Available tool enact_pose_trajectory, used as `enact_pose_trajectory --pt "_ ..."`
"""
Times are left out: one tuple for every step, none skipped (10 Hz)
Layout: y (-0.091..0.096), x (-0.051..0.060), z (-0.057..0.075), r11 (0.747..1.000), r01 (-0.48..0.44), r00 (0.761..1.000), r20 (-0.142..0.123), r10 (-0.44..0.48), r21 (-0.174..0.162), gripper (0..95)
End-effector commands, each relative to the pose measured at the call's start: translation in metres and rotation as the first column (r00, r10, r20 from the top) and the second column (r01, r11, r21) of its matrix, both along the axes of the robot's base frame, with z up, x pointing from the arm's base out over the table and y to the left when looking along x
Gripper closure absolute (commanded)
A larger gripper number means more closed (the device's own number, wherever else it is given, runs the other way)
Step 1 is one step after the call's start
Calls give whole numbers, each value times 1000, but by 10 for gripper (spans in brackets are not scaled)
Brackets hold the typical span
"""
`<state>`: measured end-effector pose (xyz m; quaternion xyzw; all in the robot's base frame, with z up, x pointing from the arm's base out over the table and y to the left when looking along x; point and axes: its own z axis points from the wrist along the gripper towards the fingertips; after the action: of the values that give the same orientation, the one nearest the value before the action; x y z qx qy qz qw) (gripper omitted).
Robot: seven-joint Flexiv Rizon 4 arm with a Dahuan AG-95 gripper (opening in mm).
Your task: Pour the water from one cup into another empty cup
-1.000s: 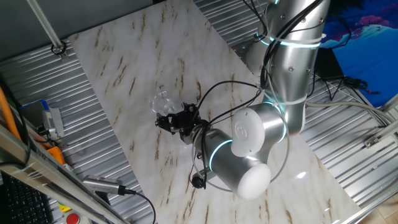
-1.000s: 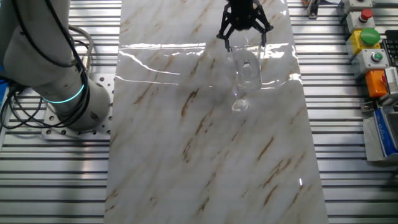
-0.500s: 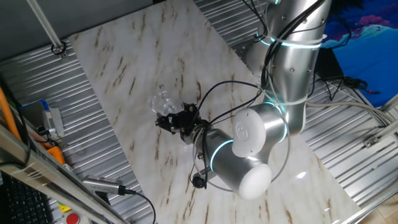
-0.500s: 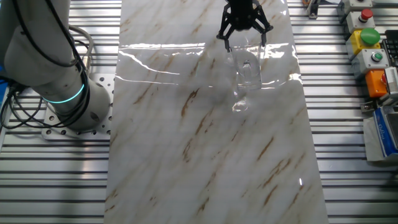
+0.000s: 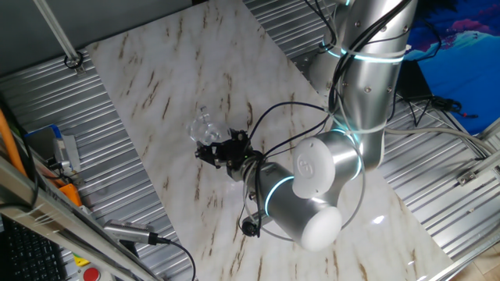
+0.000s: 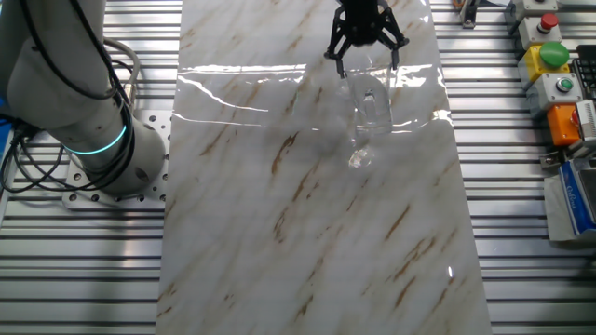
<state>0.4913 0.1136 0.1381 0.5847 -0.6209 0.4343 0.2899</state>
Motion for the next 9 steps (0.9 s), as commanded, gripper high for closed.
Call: enact_pose_trajectory --pt "0 1 0 1000 5 1000 11 -5 -8 950" --pt "0 1 0 1000 5 1000 15 -5 -11 950" --pt "0 1 0 1000 6 1000 19 -6 -15 950" --pt "0 1 0 1000 9 1000 26 -8 -24 950" --pt "0 1 0 1000 11 999 32 -10 -28 950" --pt "0 1 0 999 16 999 41 -15 -36 950" --pt "0 1 0 999 20 999 48 -18 -40 950" --pt "0 1 0 999 22 998 52 -20 -47 950" --pt "0 1 0 998 25 998 58 -22 -54 950"
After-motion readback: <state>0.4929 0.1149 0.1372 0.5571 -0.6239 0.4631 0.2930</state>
